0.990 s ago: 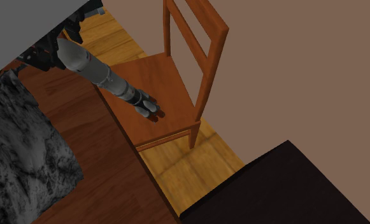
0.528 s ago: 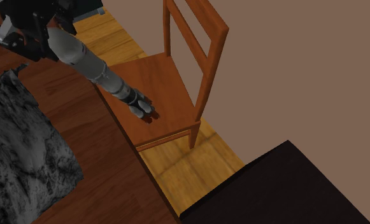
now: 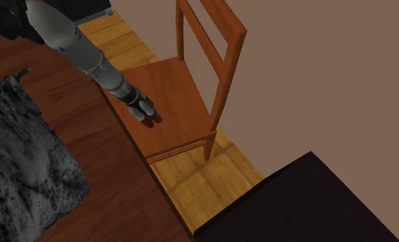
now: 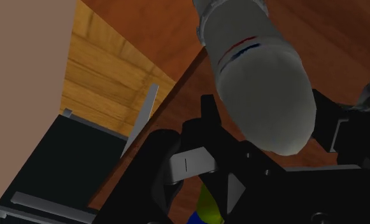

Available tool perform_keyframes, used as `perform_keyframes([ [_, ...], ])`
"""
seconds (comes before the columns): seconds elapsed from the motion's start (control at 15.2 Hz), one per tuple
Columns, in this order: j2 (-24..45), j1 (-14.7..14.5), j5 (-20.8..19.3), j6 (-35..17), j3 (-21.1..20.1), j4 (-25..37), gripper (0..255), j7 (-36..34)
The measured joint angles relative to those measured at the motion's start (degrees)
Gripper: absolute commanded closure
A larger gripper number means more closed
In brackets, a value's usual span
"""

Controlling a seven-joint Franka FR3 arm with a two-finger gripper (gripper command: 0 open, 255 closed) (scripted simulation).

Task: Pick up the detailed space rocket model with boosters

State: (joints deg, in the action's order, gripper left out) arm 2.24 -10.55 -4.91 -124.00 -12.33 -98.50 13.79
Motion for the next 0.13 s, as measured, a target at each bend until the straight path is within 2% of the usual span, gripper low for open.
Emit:
perform_keyframes([
  [0.13,0.24,-0.04,-0.02,1.38,-0.03,1.63,255,0.04],
])
